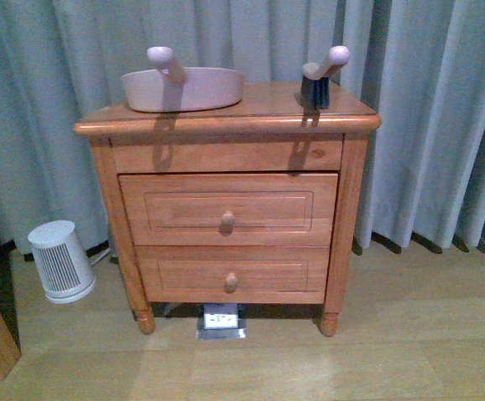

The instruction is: Clean up trash

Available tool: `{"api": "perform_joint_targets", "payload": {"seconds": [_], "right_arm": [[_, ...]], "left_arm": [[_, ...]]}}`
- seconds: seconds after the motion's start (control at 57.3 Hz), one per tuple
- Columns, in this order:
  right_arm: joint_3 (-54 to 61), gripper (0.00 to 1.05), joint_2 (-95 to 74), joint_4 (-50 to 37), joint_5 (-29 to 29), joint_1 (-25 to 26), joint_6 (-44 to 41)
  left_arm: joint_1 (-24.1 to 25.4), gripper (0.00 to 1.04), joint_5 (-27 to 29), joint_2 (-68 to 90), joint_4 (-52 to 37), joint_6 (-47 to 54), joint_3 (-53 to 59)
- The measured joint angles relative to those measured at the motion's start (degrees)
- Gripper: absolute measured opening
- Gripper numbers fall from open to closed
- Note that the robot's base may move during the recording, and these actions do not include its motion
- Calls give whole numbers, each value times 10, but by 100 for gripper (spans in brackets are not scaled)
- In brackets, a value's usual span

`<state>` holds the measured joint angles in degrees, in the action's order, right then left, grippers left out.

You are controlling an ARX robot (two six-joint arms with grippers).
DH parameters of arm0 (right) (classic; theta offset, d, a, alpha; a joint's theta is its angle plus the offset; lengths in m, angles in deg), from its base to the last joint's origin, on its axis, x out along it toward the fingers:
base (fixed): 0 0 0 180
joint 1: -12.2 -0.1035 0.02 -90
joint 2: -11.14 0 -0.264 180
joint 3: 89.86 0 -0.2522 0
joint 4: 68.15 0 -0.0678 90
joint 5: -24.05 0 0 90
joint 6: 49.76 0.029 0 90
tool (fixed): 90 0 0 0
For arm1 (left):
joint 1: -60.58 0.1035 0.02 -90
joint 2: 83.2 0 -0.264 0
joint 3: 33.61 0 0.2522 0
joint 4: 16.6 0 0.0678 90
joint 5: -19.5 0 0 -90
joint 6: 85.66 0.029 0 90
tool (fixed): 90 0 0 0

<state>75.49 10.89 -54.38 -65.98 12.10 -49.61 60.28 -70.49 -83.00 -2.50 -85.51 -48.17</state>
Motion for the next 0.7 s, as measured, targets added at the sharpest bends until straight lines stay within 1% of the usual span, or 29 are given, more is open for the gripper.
{"api": "perform_joint_targets", "payload": {"seconds": [0.699], "right_arm": [[0,97,0,0,0,0,0]], "left_arm": [[0,97,0,0,0,0,0]]}}
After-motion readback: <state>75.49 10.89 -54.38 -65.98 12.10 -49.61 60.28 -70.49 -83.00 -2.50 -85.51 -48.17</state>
